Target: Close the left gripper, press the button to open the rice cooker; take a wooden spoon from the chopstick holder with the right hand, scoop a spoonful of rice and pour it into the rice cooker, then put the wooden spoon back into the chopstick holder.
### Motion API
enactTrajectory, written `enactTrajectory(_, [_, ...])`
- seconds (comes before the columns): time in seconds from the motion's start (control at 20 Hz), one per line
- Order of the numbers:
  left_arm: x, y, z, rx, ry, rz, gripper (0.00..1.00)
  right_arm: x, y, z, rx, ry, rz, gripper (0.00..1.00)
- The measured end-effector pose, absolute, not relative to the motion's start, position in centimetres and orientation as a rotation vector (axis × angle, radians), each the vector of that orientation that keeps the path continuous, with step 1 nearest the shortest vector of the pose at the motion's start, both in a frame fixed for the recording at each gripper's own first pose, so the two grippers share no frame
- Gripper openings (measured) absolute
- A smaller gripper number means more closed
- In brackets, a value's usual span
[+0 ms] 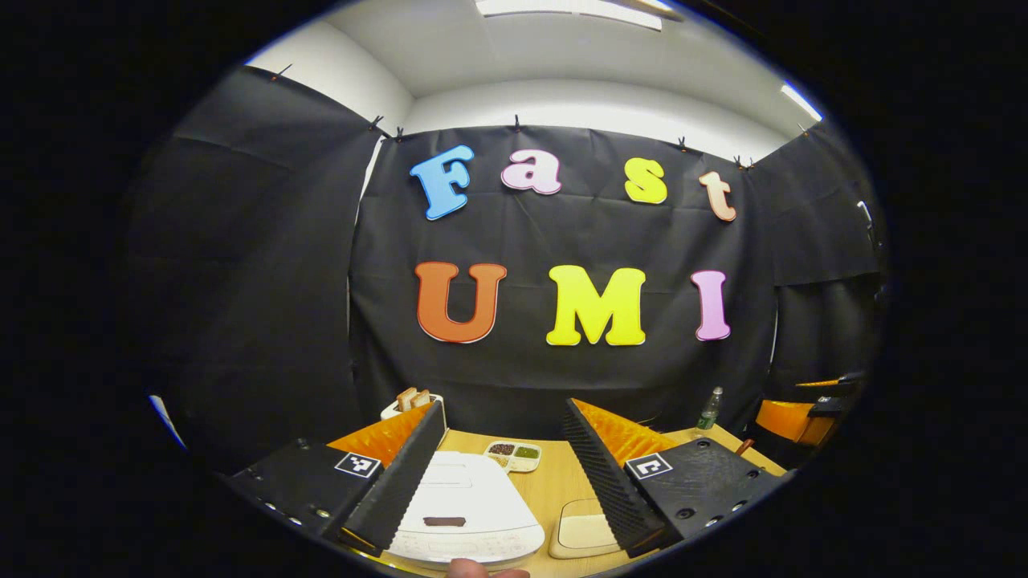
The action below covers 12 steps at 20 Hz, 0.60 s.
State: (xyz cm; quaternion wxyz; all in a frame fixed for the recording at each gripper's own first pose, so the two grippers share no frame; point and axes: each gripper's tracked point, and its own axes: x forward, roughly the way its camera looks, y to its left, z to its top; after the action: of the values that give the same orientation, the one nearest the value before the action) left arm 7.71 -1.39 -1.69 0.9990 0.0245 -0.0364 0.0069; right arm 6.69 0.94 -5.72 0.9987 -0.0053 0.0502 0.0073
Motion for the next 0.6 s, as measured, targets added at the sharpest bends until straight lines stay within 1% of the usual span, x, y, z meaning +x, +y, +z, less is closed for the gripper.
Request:
enactTrajectory(0.05, [7.3,-2.1,-1.3,0.056,-0.076,-0.015,0.94,6.1,1.1,-5.1,-0.014,0.080,0.008,0.96])
enactTrajectory(0.1, [6.8,-2.7,-1.1,0.059,-0.072,-0.036,0.94,5.5,1.2,-4.5,-0.018,0.062,0.001,0.99])
enactTrajectory(0.2, [5.8,-3.5,-0.5,0.057,-0.075,-0.063,0.94,3.7,1.8,-4.0,-0.022,0.037,-0.016,0.96])
enactTrajectory(0.25, [5.3,-3.8,-0.2,0.055,-0.081,-0.077,0.94,3.1,2.0,-3.7,-0.022,0.026,-0.023,0.96])
enactTrajectory(0.3, [4.8,-4.2,0.0,0.054,-0.087,-0.089,0.94,2.5,2.2,-3.5,-0.025,0.015,-0.032,0.99])
enactTrajectory(0.35, [4.2,-4.6,0.1,0.054,-0.089,-0.103,0.94,1.8,2.3,-3.2,-0.028,0.005,-0.039,0.96])
enactTrajectory(0.4, [3.8,-5.0,0.0,0.056,-0.086,-0.119,0.94,1.2,2.4,-3.0,-0.034,-0.003,-0.045,1.00])
enactTrajectory(0.5, [3.0,-5.2,-0.1,0.067,-0.089,-0.136,0.94,0.1,2.7,-2.7,-0.052,-0.022,-0.062,0.99])
enactTrajectory(0.6, [2.5,-5.1,0.1,0.080,-0.100,-0.142,0.94,-0.8,2.7,-2.5,-0.067,-0.035,-0.078,1.00])
